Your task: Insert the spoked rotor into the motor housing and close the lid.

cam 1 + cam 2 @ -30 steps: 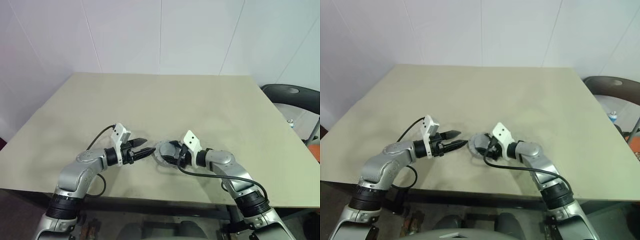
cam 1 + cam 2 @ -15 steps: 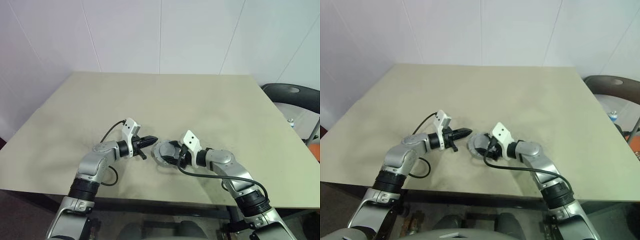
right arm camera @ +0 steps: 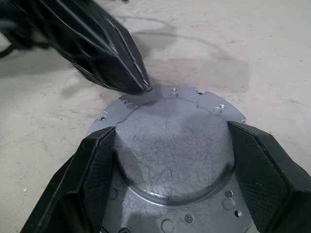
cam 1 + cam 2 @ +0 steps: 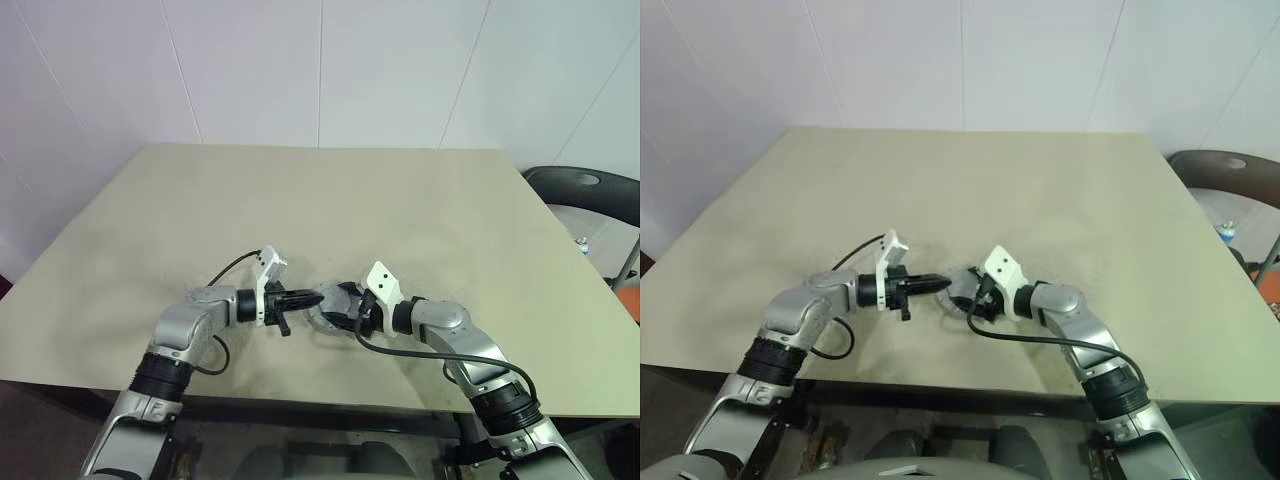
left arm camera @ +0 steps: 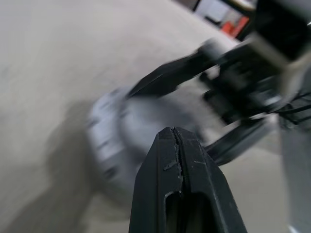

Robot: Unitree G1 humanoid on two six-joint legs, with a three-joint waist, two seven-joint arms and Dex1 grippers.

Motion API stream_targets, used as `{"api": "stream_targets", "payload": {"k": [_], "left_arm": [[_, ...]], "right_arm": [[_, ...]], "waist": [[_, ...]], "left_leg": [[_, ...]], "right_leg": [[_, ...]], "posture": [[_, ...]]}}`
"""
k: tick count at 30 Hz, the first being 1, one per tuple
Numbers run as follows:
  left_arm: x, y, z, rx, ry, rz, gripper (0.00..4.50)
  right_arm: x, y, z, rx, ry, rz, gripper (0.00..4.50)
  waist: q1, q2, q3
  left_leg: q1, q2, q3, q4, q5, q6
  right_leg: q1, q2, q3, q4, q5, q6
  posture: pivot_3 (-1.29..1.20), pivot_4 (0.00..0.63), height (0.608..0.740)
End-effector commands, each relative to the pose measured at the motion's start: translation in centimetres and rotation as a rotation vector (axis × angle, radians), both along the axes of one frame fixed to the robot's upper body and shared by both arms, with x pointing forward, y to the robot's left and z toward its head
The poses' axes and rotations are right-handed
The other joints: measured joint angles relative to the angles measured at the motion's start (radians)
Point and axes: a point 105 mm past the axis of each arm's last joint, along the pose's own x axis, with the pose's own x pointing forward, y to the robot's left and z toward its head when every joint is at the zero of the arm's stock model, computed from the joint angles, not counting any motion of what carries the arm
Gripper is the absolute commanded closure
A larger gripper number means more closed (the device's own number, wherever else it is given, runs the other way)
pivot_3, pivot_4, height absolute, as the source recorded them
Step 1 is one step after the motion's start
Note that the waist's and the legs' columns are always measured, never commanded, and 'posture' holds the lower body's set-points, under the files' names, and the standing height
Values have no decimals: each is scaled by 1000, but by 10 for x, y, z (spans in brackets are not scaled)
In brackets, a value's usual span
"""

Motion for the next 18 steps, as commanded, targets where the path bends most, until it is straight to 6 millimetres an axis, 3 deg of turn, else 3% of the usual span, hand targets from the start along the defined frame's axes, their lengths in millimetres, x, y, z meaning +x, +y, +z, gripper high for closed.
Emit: {"api": "stream_targets", "payload": {"k": [1, 10, 18], "left_arm": [[14, -2, 7, 11, -72, 34, 4479], [6, -16, 4, -15, -73, 4, 4479], [5, -13, -1, 16, -78, -5, 4479]], "right_arm": [[0, -17, -27, -99, 71, -73, 1302], [-1, -19, -26, -101, 67, -84, 1302], [-1, -20, -27, -105, 74, -87, 1302]], "waist": [[1, 0, 0], [1, 0, 0], [1, 0, 0]], "left_leg": [[0, 0, 0, 0, 0, 0], [0, 0, 0, -1, 0, 0], [0, 0, 0, -1, 0, 0]], "right_leg": [[0, 0, 0, 0, 0, 0], [0, -1, 0, -1, 0, 0], [0, -1, 0, -2, 0, 0]], "posture": [[0, 0, 740], [0, 0, 740], [0, 0, 740]]}}
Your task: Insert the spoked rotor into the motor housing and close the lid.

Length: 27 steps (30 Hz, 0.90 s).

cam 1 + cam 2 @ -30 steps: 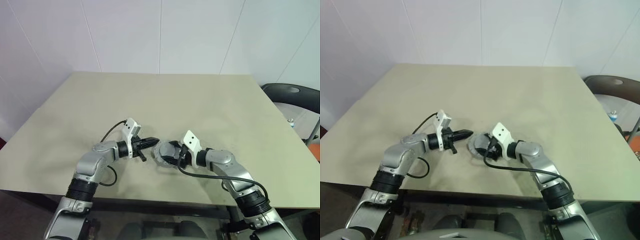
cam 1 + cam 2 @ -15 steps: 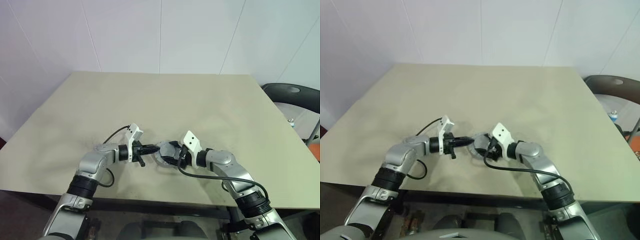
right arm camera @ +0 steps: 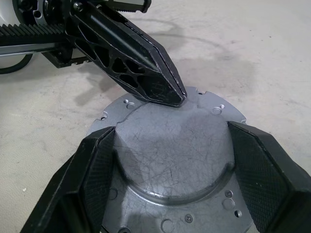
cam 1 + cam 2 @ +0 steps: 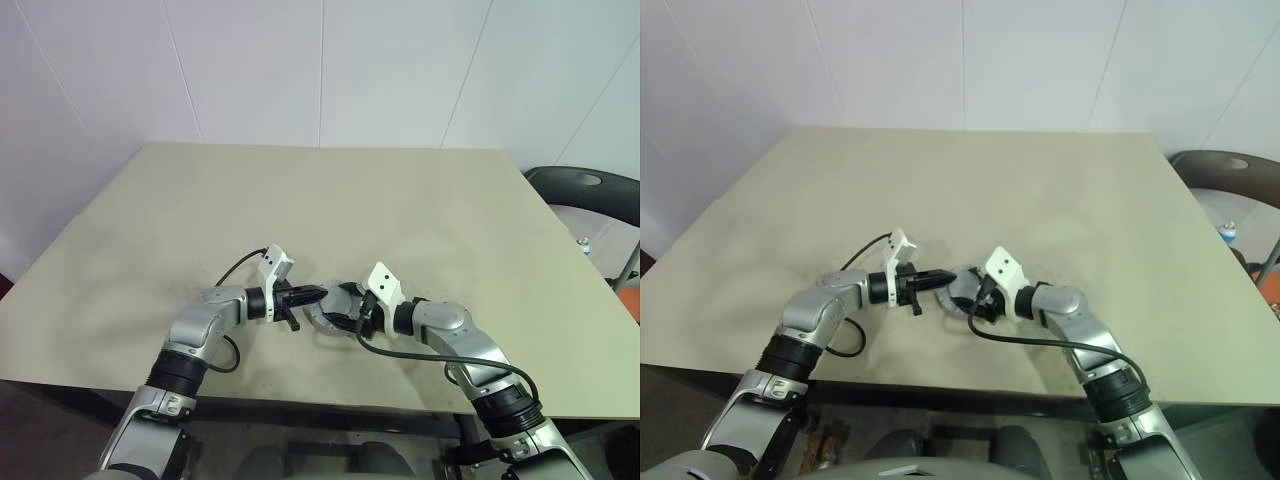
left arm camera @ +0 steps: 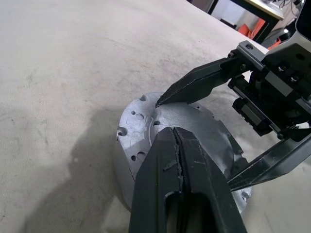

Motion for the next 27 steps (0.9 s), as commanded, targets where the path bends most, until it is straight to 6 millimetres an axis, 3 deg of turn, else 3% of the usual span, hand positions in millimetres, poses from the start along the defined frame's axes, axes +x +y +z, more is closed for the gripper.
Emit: {"api": "stream_targets", "payload": {"k": [1, 8, 13, 21, 27], "left_arm": [[-3, -1, -1, 21, -17, -23, 4479], [-6, -5, -2, 18, -15, -34, 4479], [-7, -7, -19, 118, -45, -48, 4479], [-12, -9, -31, 156, -24, -86, 4479], [-13, -9, -30, 152, -25, -91, 4479]], "right_arm": [[-1, -17, -27, -99, 85, -77, 1302], [-4, -15, -28, -98, 91, -77, 1302], [-4, -17, -28, -99, 92, -87, 1302], [-5, -18, -29, -100, 98, -95, 1302], [-4, -18, -29, -104, 102, -100, 1302]], "waist": [[0, 0, 0], [0, 0, 0], [2, 0, -1], [3, 3, -5], [3, 4, -7]], "left_leg": [[0, 0, 0, 0, 0, 0], [0, 0, 0, -1, 0, 0], [0, 0, 0, -1, 0, 0], [1, 0, 0, -1, 0, 0], [1, -1, 0, -1, 0, 0]], "right_leg": [[0, 0, 0, 0, 0, 0], [0, 0, 0, -1, 0, 0], [0, -1, 0, -1, 0, 0], [1, -3, -2, -2, 0, 0], [2, -3, -2, -3, 0, 0]], "posture": [[0, 0, 740], [0, 0, 740], [0, 0, 740], [0, 0, 740], [0, 0, 740]]}}
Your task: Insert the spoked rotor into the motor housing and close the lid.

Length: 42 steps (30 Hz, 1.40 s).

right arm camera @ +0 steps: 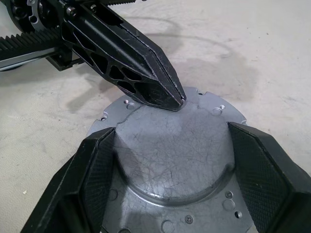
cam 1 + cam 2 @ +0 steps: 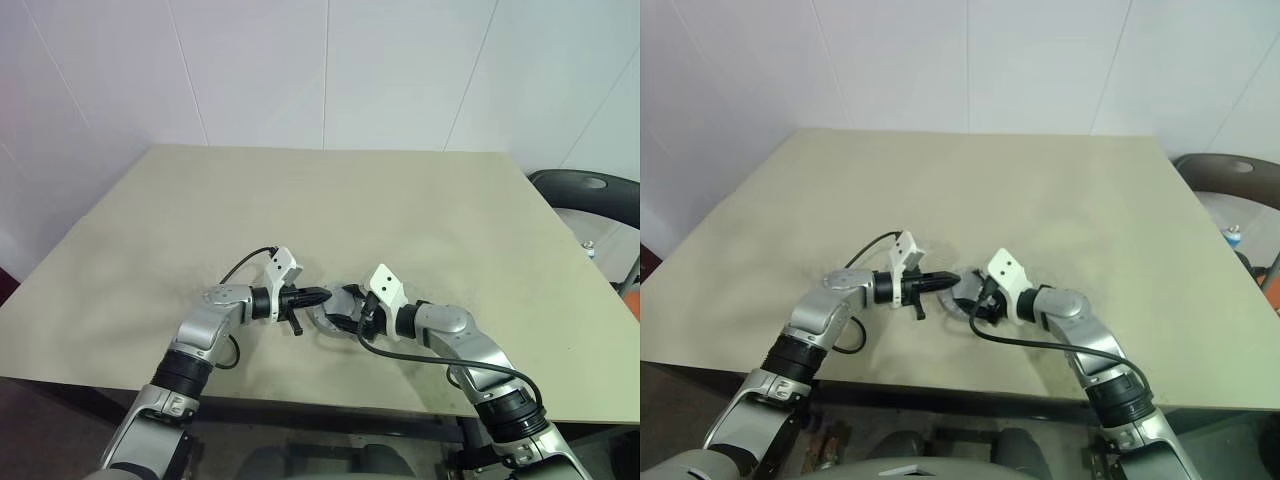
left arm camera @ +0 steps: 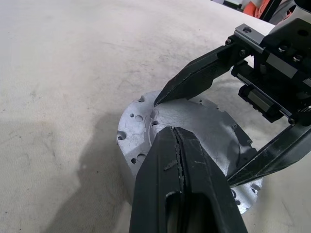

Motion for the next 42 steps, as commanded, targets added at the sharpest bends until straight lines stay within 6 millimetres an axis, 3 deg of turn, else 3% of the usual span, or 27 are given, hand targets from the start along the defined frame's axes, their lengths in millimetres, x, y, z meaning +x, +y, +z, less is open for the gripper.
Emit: {"api": "stream_targets", "payload": {"k": [1, 2, 6, 15, 16, 20, 24, 32, 42], "left_arm": [[-10, -1, -24, 71, 73, -25, 4479], [-10, -1, -23, 67, 74, -23, 4479], [-10, -1, -22, 61, 73, -19, 4500], [-9, -1, -21, 52, 74, -16, 4500], [-9, -1, -21, 52, 74, -16, 4500], [-8, -1, -18, 50, 69, -17, 4500], [-6, -1, -17, 47, 69, -17, 4500], [-4, 0, -15, 40, 68, -11, 4500], [-5, 2, -17, 46, 72, 3, 4500]], "right_arm": [[0, -15, -27, -93, 84, -71, 1302], [-1, -15, -27, -90, 83, -60, 1302], [-7, -12, -28, -81, 120, -24, 31], [-1, -14, -16, -13, 126, -69, 31], [7, -17, -9, -3, 85, -103, 31], [36, -29, 52, 171, 26, -150, 31], [38, -34, 84, 237, 25, -91, 31], [39, -40, 71, 185, 42, -126, 31], [40, -37, 56, 155, 47, -160, 31]], "waist": [[0, 0, 0], [0, 0, 0], [0, 0, 0], [4, 0, 0], [6, 0, 0], [15, 1, 3], [30, 3, 5], [48, 2, 4], [46, 2, 4]], "left_leg": [[0, 0, 0, 0, 0, 0], [0, 0, 0, 0, 0, 0], [0, 0, 0, 0, 0, 0], [-1, 0, 0, -2, 0, 0], [-1, 0, 0, -2, 0, 0], [-2, 0, 0, -1, 0, 0], [-13, -2, 0, 1, 0, 0], [-34, -3, 0, -1, 0, 1], [-34, -6, 0, 1, 0, 1]], "right_leg": [[0, 0, 0, 0, 0, 0], [0, 0, 0, 0, 0, 0], [0, 0, 0, 0, 0, 0], [0, 0, 0, -2, -1, 1], [0, 0, 0, -2, -1, 1], [-1, 0, 0, -1, 0, 1], [-11, -2, -1, 1, 0, 1], [-31, -3, -1, 1, 3, 4], [-30, -5, -1, 2, 3, 4]], "posture": [[0, 0, 740], [0, 0, 740], [0, 0, 740], [0, 0, 740], [0, 0, 740], [0, 0, 740], [0, 0, 740], [0, 0, 740], [0, 0, 740]]}}
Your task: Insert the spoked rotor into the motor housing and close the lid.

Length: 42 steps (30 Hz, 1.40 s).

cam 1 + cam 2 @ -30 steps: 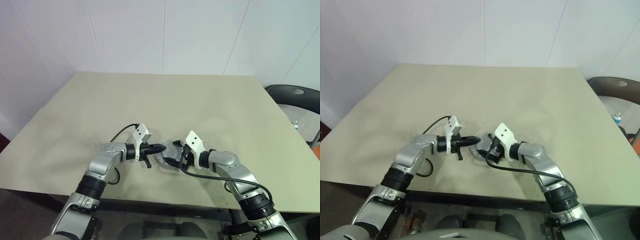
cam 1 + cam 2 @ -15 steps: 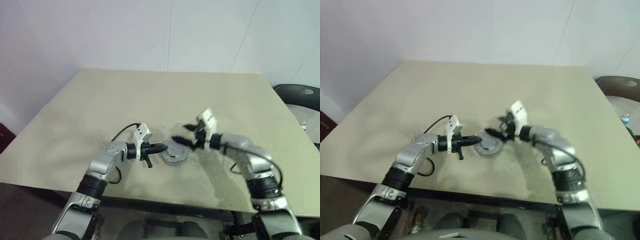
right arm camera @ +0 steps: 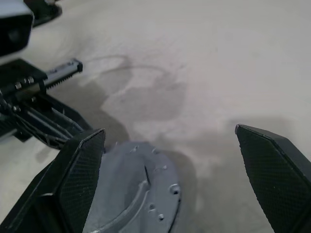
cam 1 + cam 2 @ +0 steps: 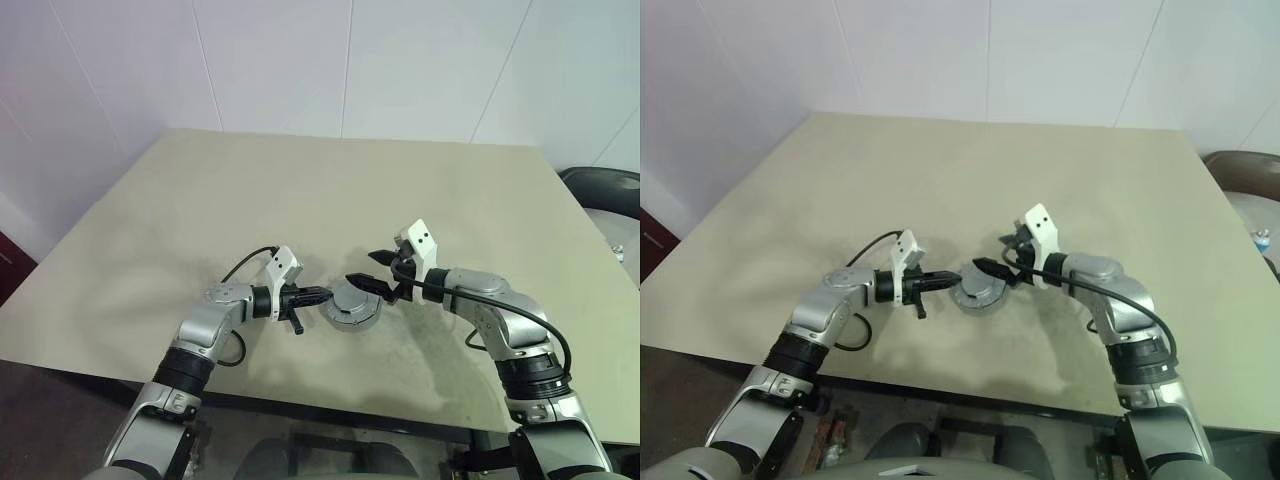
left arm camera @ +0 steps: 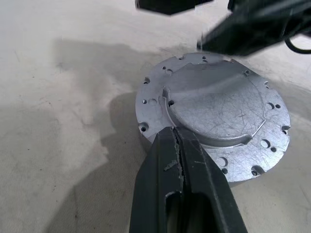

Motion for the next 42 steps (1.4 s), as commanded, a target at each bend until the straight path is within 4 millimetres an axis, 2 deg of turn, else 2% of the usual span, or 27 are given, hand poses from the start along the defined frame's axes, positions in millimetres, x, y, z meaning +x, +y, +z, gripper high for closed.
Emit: {"api": "stream_targets", "payload": {"k": [1, 6, 10, 13, 15, 19, 23, 27, 30, 33, 38, 42], "left_arm": [[-7, 3, -18, 54, 61, 1, 4500], [-8, 3, -18, 56, 61, 0, 4500], [-8, 3, -18, 56, 56, -6, 4500], [-8, 2, -17, 56, 53, -13, 4500], [-8, 2, -17, 55, 52, -16, 4500], [-8, 2, -17, 57, 51, -19, 4500], [-9, 0, -17, 56, 51, -20, 4500], [-9, 1, -17, 52, 51, -12, 4500], [-10, 3, -17, 55, 51, -9, 4500], [-11, 4, -17, 56, 52, -9, 4500], [-12, 5, -18, 61, 53, -12, 4500], [-11, 5, -17, 61, 53, -13, 4500]], "right_arm": [[8, -4, 10, 34, -22, -41, 31], [14, -18, 19, 148, 65, -92, 31], [2, -28, 27, 260, 239, -23, 31], [-11, -44, 28, 278, 380, 33, 31], [-23, -56, 14, 181, 456, 56, 31], [-40, -67, -6, 40, 519, 111, 31], [-44, -63, -17, 17, 552, 135, 31], [-49, -48, -31, 33, 588, 136, 31], [-51, -37, -27, 118, 626, 139, 31], [-48, -35, -19, 237, 695, 109, 31], [-48, -39, -27, 269, 774, 39, 31], [-45, -35, -28, 253, 738, 29, 31]], "waist": [[-1, 0, 0], [0, 0, 0], [1, 0, 0], [2, 0, 0], [2, 0, 0], [0, 0, -1], [0, 1, -2], [1, 0, -2], [-1, 0, -2], [-1, 0, -2], [1, 1, -2], [0, 1, -3]], "left_leg": [[0, 0, 0, 0, 0, 0], [1, 0, 0, 1, 0, 0], [1, -1, 0, 2, 0, 0], [1, -1, 0, 2, 0, 0], [1, -1, 0, 3, 0, 1], [3, -1, 1, 3, 0, 1], [4, -1, 1, 5, 0, 1], [4, -1, 0, 10, 0, 1], [9, -1, 0, 12, -1, 3], [14, 0, 0, 12, -2, 3], [13, 0, 0, 13, -2, 3], [13, 0, 0, 13, -2, 4]], "right_leg": [[0, 0, 0, 0, 0, 0], [1, 0, 0, 1, 0, 0], [2, 0, 0, 1, 0, 0], [3, 0, 0, 1, 0, 0], [3, 0, 0, 1, 0, 0], [4, 0, 0, 1, 0, 0], [5, 1, 0, 3, 1, 1], [8, 2, -1, 3, 2, 3], [13, 1, 0, 3, 2, 3], [19, 1, 0, 3, 2, 3], [18, 0, 0, 3, 2, 3], [18, -1, 1, 3, 2, 3]], "posture": [[0, 0, 740], [0, 0, 740], [0, 0, 740], [0, 0, 740], [0, 0, 740], [0, 0, 740], [0, 0, 740], [0, 0, 740], [0, 0, 740], [0, 0, 740], [0, 0, 740], [0, 0, 740]]}}
